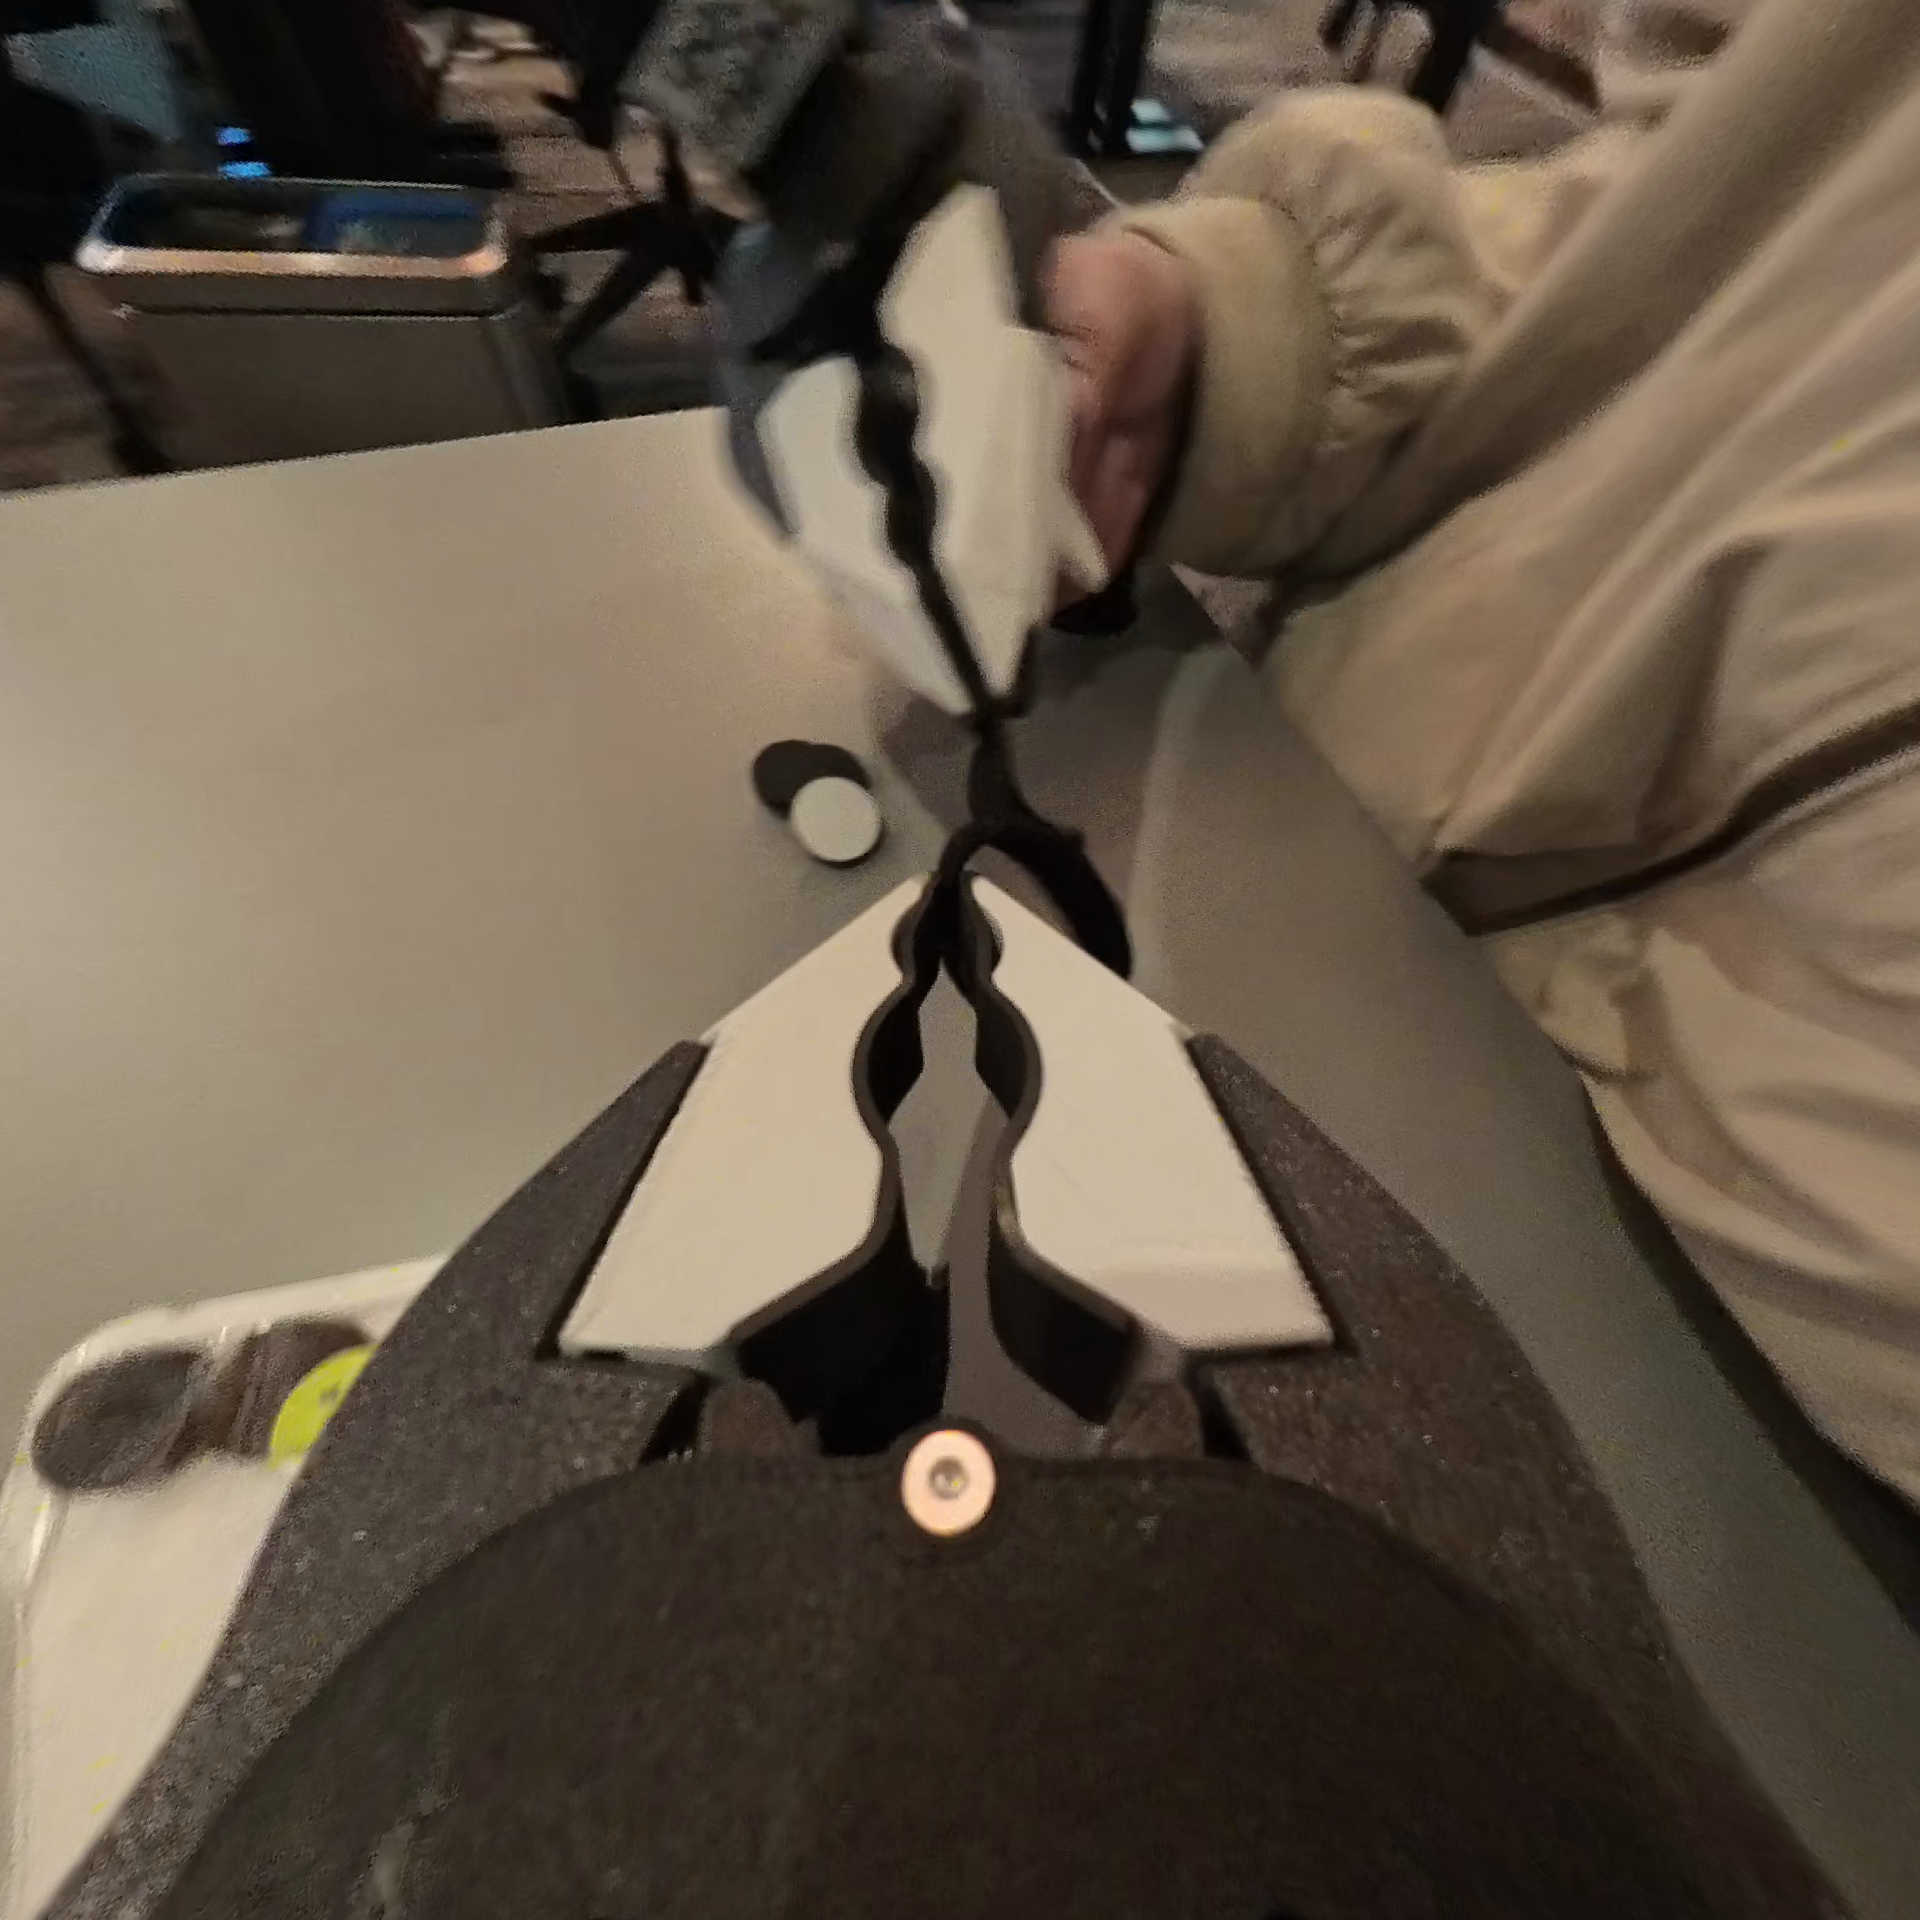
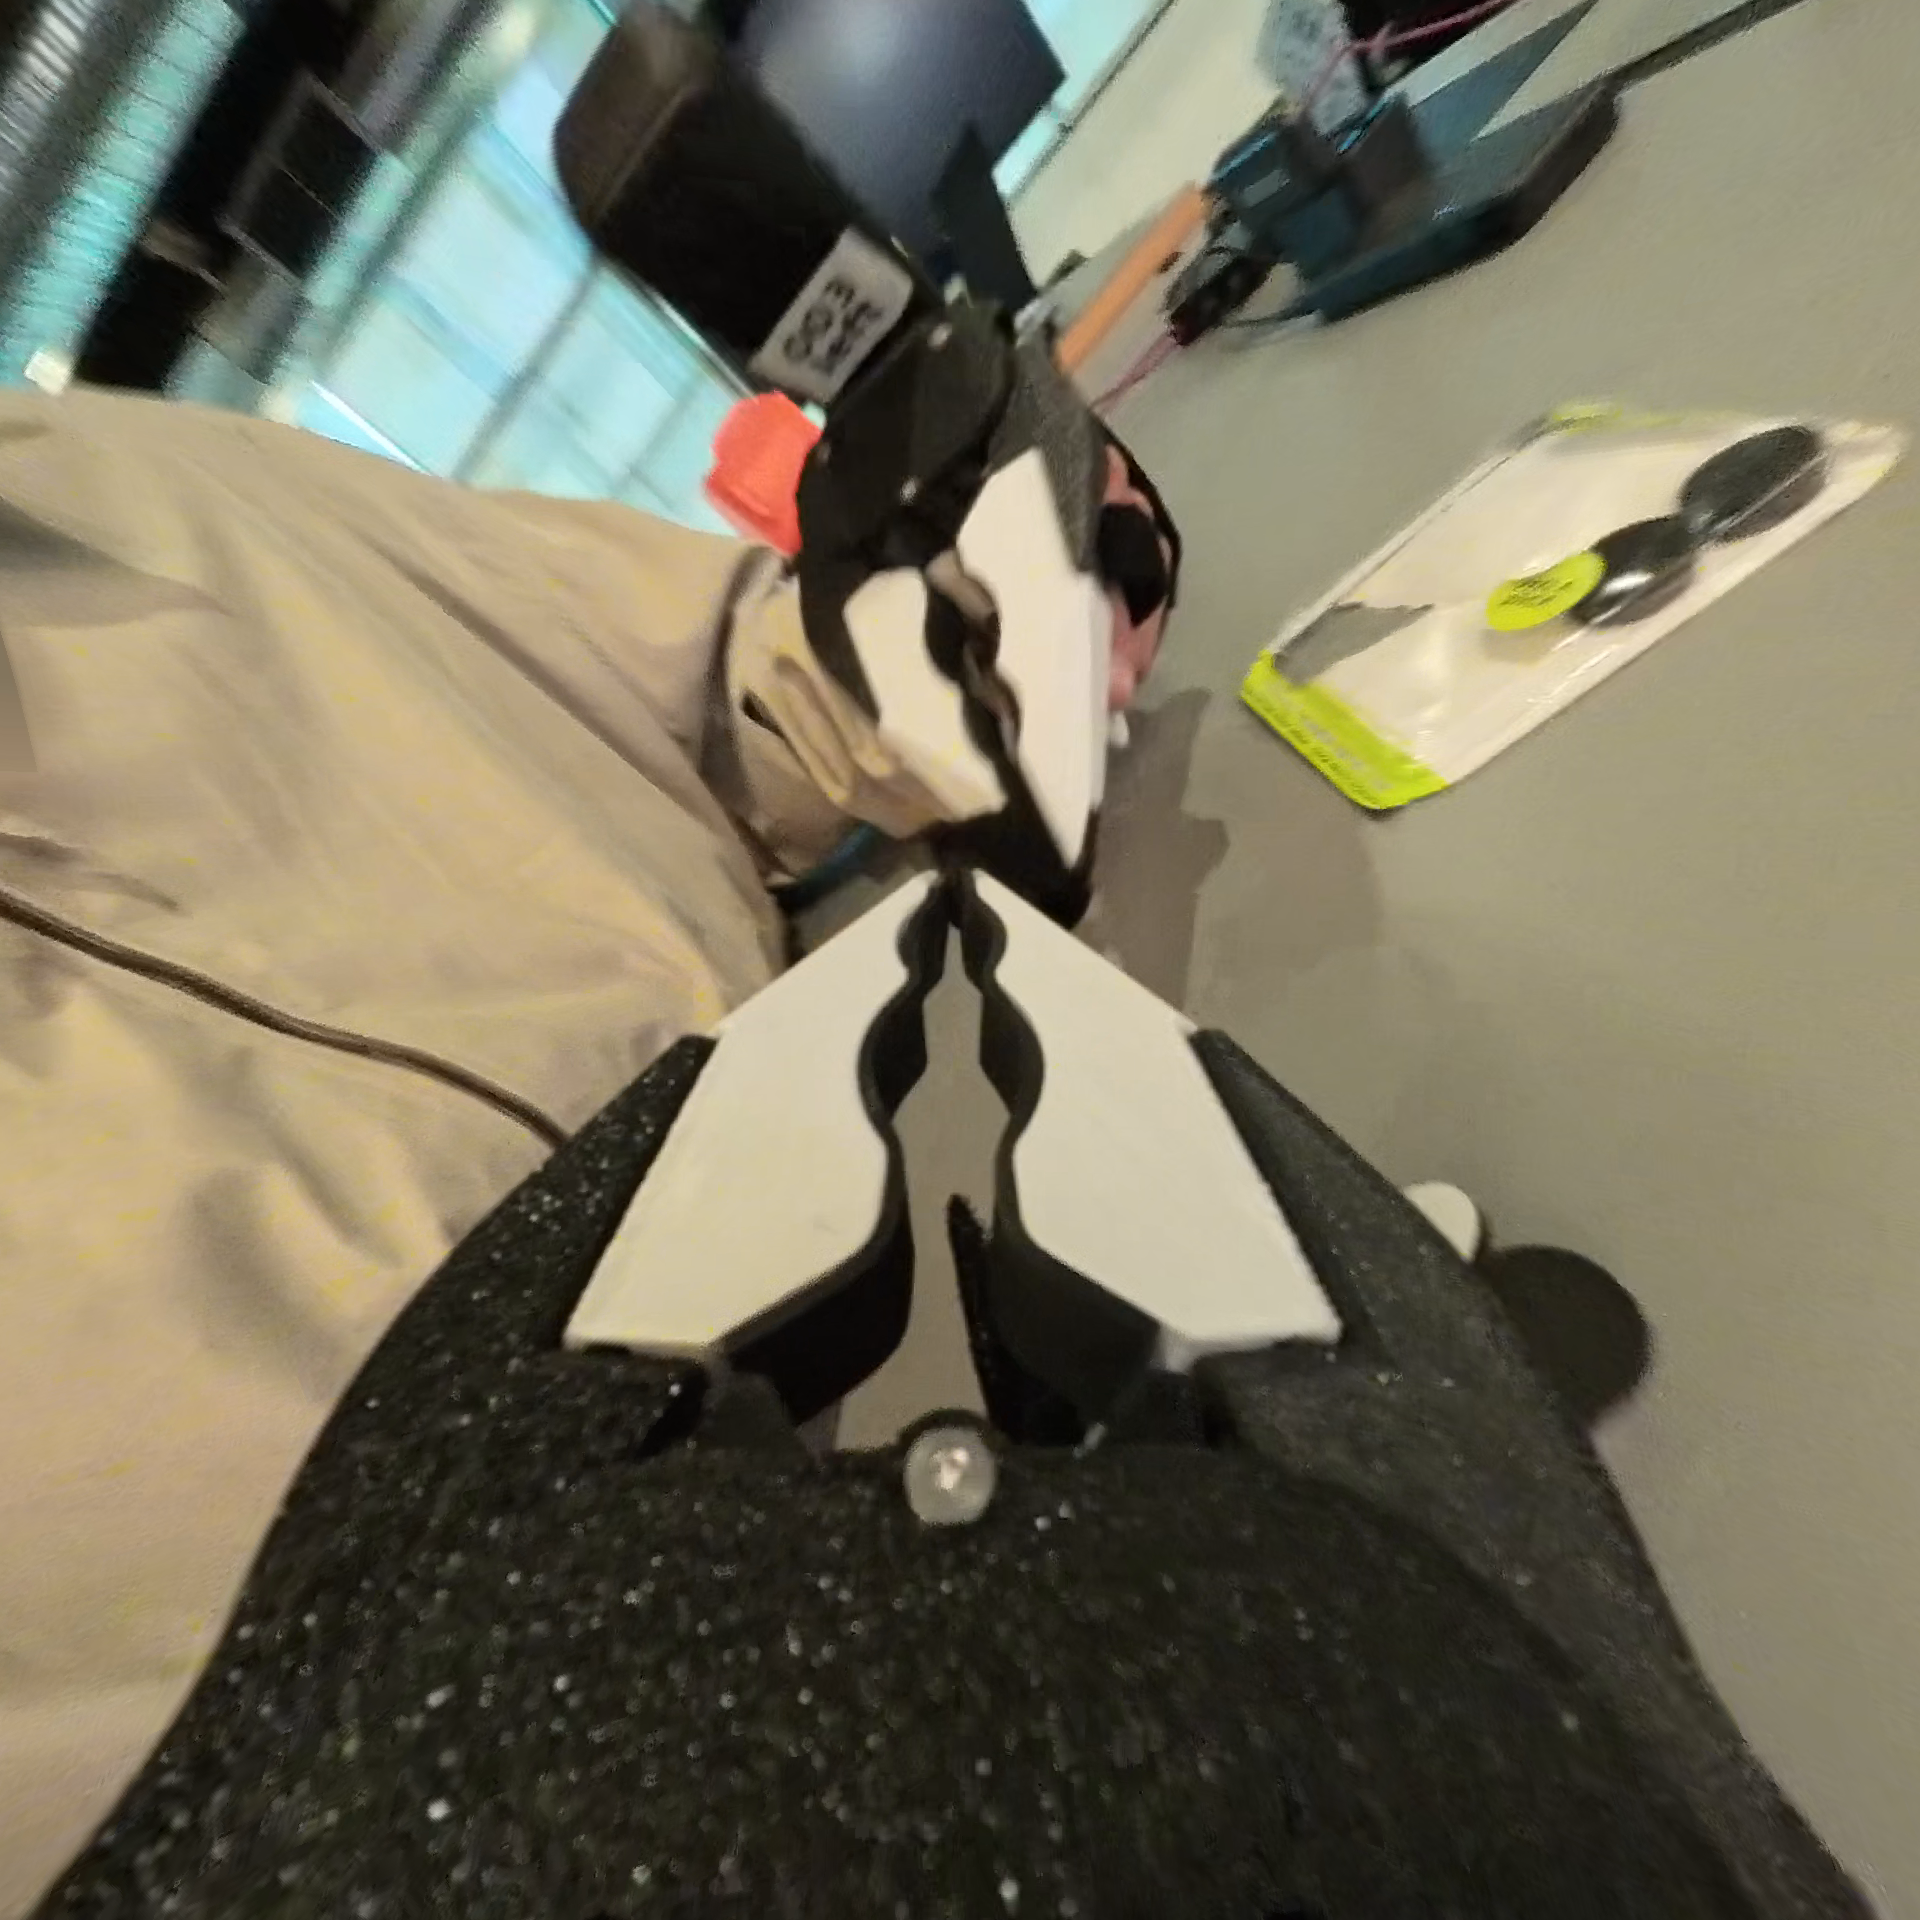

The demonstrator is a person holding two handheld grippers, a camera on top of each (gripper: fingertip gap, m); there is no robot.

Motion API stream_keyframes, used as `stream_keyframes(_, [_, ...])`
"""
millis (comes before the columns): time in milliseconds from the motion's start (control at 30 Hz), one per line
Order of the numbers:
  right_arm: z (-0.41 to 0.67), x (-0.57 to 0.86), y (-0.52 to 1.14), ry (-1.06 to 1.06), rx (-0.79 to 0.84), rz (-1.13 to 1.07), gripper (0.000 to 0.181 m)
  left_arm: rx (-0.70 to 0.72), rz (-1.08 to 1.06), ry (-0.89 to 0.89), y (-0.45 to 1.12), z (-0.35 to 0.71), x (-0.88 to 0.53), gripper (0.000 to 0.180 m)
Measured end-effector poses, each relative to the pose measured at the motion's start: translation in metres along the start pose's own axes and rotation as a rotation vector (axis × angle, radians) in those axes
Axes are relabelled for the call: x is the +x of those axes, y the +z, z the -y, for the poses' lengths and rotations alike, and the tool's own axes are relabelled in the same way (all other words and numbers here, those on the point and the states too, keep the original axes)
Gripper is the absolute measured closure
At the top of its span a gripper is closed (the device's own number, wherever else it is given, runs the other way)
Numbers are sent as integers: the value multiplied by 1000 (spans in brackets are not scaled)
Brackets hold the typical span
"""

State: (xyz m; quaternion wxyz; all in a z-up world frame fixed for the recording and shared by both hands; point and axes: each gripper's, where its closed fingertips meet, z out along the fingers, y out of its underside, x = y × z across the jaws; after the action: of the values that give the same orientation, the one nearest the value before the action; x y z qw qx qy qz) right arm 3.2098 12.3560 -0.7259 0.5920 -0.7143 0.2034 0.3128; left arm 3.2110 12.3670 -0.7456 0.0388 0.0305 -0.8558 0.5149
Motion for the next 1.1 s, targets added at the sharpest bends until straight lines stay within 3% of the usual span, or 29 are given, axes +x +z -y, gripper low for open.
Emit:
stream_keyframes(67, [-2,-1,-4,-98,-11,-90,180,52,10,-121,-5,5,-13,179])
stream_keyframes(200, [-22,11,-5,-326,-175,-335,180,6,32,-205,10,-4,-17,179])
stream_keyframes(300, [-34,4,-12,-356,-221,-359,180,-3,121,-305,5,-18,-41,179])
stream_keyframes(367, [-38,15,-27,-346,-196,-442,180,93,103,-431,-11,-13,-53,179])
stream_keyframes(500, [-78,42,-26,-438,-455,-569,180,92,209,-510,7,-16,-47,176])
stream_keyframes(600, [-92,53,-26,-500,-572,-629,180,70,287,-625,5,-30,-43,156])
stream_keyframes(633, [-91,51,-25,-504,-571,-620,180,36,335,-628,2,-39,-44,148])
stream_keyframes(733, [-92,50,-30,-492,-611,-609,180,24,413,-613,-14,-48,-43,147])
stream_keyframes(867, [-95,45,-28,-393,-585,-549,178,29,294,-472,2,-21,-25,149])
stream_keyframes(1100, [-94,16,-18,-224,-452,-397,146,-134,258,-284,49,-22,-41,148])
